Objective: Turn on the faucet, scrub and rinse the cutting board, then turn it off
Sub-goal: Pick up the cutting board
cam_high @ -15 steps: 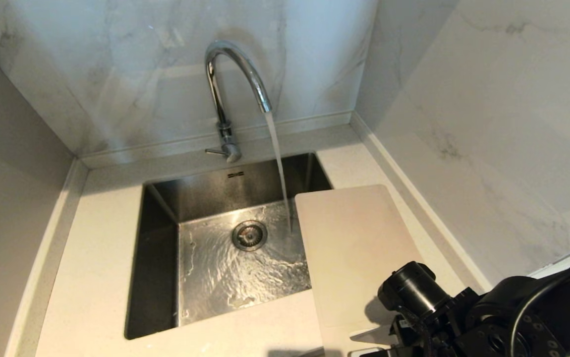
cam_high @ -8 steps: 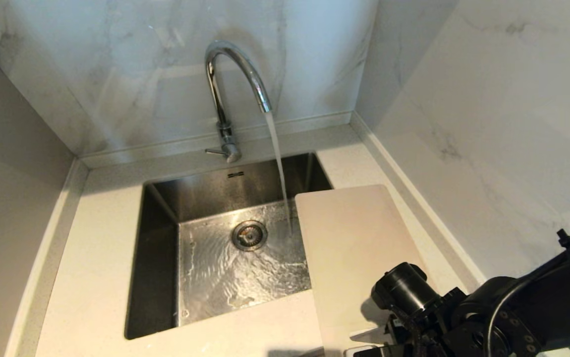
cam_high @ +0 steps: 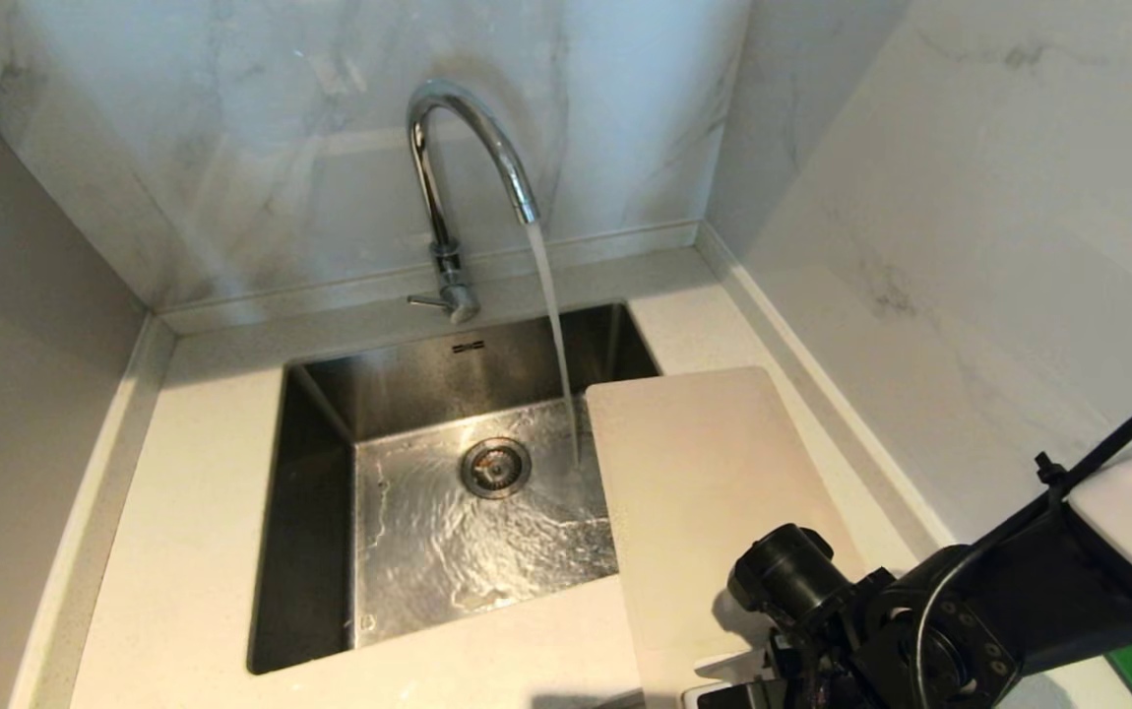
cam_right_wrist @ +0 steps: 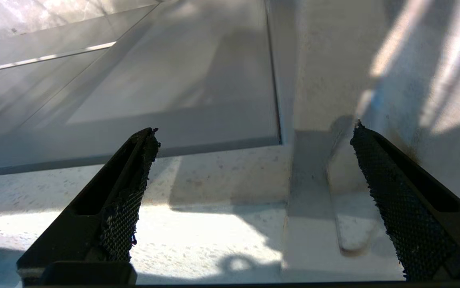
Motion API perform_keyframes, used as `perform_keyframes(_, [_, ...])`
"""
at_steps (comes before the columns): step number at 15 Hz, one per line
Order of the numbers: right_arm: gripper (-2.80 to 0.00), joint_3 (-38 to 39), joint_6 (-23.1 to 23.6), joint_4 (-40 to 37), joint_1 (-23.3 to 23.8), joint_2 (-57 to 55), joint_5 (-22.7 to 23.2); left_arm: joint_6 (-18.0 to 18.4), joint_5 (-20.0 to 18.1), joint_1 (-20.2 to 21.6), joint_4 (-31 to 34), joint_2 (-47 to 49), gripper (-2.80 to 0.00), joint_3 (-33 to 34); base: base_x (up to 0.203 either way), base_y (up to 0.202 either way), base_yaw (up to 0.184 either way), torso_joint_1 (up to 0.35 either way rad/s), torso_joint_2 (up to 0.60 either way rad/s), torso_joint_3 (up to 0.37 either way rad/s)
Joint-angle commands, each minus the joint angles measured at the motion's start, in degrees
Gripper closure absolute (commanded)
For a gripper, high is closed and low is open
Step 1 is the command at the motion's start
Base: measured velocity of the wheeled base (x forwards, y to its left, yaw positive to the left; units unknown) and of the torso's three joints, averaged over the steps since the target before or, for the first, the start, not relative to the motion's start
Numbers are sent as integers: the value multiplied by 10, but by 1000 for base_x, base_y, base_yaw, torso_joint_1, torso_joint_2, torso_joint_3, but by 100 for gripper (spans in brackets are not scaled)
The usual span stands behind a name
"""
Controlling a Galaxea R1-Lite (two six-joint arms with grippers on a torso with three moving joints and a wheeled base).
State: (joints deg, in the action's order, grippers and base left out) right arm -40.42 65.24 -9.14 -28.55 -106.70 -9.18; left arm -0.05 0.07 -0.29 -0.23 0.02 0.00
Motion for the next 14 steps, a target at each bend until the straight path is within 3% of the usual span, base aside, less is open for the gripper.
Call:
perform_keyframes(1, [-280, 3, 3, -1, 0, -19, 0, 0, 0, 0, 0, -2, 0, 0, 0, 0, 0, 0, 0, 0])
perform_keyframes(14, [-280, 82, 3, 163, -13, -69, 9, 0, 0, 0, 0, -1, 0, 0, 0, 0, 0, 0, 0, 0])
